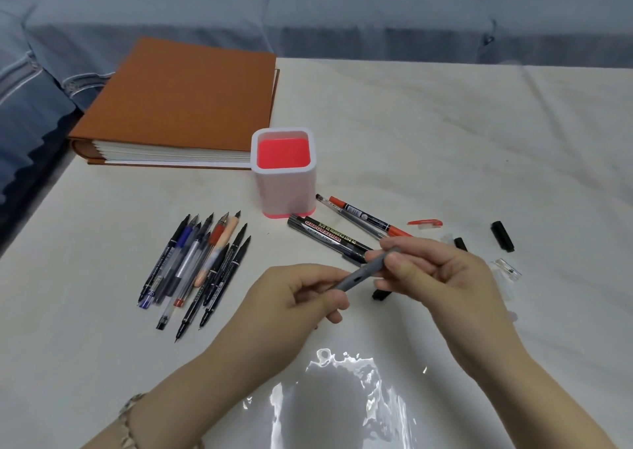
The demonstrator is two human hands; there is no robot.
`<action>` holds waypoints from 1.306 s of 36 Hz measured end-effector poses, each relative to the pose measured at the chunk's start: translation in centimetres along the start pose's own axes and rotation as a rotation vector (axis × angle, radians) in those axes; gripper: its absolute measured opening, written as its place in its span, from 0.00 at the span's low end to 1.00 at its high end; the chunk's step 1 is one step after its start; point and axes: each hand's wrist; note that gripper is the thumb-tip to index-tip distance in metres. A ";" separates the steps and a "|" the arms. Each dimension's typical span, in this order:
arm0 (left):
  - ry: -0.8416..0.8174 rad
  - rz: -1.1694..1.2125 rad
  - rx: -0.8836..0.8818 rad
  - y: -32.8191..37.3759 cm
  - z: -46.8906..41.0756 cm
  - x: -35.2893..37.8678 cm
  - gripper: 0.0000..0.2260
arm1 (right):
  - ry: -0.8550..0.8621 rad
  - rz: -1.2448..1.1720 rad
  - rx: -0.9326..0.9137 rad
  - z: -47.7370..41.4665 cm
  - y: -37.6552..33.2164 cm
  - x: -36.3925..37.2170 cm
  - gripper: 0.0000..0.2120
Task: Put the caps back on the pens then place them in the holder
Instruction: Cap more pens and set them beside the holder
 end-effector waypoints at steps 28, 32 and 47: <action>0.479 1.062 -0.125 -1.2 -3.4 -2.5 0.05 | 0.303 -0.215 0.116 -0.1 2.4 -1.3 0.05; 0.499 1.165 -0.107 -1.0 -2.8 -1.6 0.07 | 0.281 -0.300 0.154 0.4 2.9 0.5 0.04; 0.467 1.143 -0.081 -0.5 -1.5 -0.2 0.06 | 0.254 -0.389 0.165 1.1 2.3 3.0 0.06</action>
Point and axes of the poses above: each hand's wrist, its own z-axis away from the middle knuckle, its own x-axis out of the palm, y = z × x, and after that the axes turned 2 degrees about z, right-handed
